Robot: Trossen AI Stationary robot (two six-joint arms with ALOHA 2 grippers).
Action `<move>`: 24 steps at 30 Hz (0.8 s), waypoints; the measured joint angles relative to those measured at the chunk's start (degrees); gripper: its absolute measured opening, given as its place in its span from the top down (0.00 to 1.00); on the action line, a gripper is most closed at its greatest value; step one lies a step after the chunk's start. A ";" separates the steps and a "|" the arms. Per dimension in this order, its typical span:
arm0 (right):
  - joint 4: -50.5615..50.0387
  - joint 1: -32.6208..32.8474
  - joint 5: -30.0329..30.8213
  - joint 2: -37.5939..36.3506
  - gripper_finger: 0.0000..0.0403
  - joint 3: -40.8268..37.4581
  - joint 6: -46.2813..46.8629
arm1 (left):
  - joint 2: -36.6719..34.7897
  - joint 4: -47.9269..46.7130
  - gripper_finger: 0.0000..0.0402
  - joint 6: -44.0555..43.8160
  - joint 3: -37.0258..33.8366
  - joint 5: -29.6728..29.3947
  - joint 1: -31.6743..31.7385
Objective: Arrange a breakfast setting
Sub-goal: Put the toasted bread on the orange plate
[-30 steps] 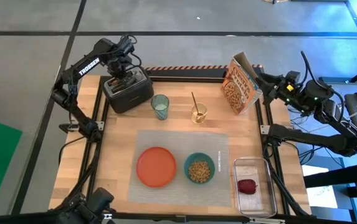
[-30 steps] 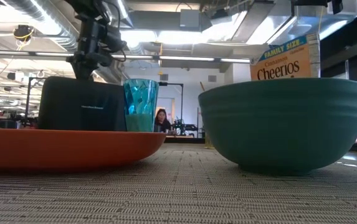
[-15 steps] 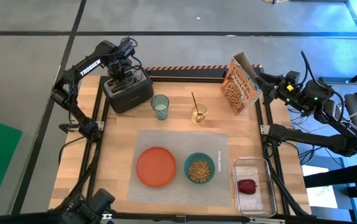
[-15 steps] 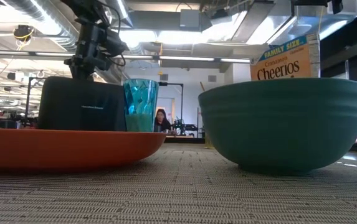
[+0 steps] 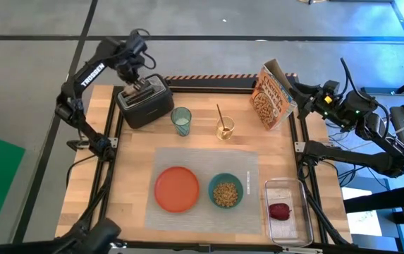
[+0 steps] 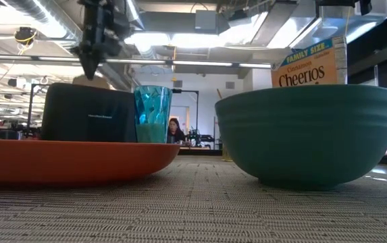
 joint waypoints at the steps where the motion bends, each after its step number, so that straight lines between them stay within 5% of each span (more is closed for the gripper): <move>1: -0.01 0.00 0.00 0.00 0.58 0.00 -0.02 | -0.02 -1.18 0.99 -0.34 2.11 0.15 -0.35; 13: 0.15 0.00 0.07 0.00 0.58 -0.02 -0.77 | -1.81 -2.91 0.99 -2.46 24.44 6.71 -5.25; 18: 0.88 0.00 0.07 0.00 0.58 -0.02 -1.37 | -2.66 -2.93 0.99 -2.76 28.53 9.11 -7.72; 24: 1.92 0.00 0.00 0.00 0.58 -0.02 -1.54 | -2.57 -2.86 0.99 -3.73 29.57 19.45 -12.33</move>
